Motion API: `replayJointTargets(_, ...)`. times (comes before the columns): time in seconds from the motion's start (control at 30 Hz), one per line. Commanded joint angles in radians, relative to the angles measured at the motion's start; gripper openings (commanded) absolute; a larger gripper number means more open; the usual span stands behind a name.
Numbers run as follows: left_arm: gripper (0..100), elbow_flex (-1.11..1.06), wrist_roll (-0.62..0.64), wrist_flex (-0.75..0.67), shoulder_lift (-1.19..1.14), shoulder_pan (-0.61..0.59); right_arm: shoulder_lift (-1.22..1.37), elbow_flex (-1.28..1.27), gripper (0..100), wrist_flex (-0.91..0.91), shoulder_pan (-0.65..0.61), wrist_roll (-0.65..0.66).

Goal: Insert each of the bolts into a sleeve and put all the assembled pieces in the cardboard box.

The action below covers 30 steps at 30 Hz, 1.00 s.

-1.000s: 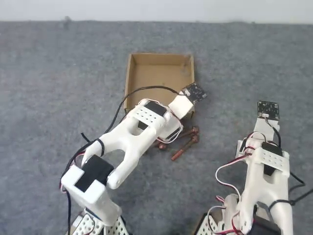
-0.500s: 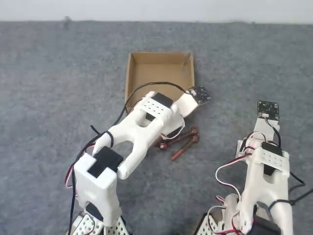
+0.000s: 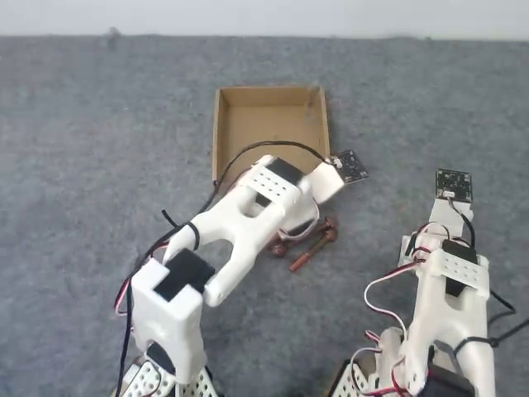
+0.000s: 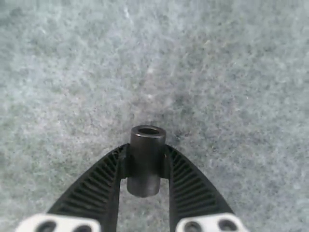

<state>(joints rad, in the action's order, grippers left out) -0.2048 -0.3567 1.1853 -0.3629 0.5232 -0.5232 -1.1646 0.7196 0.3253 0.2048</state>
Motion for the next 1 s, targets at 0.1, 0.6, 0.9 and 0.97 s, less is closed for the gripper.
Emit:
replayJointTargets(0.1,1,-0.099,0.091,0.025,0.166,0.091,-0.048,0.009,0.7,-0.013,-0.015,0.015)
replayJointTargets(0.6,1,-0.193,0.336,-0.057,0.377,-0.060,0.013,0.035,0.7,-0.015,-0.013,0.012)
replayJointTargets(0.9,1,-0.372,0.471,-0.195,0.574,-0.250,0.025,0.038,0.7,-0.015,-0.015,0.014)
replayJointTargets(0.97,1,-0.427,0.489,-0.213,0.632,-0.310,0.027,0.038,0.7,-0.015,-0.015,0.015)
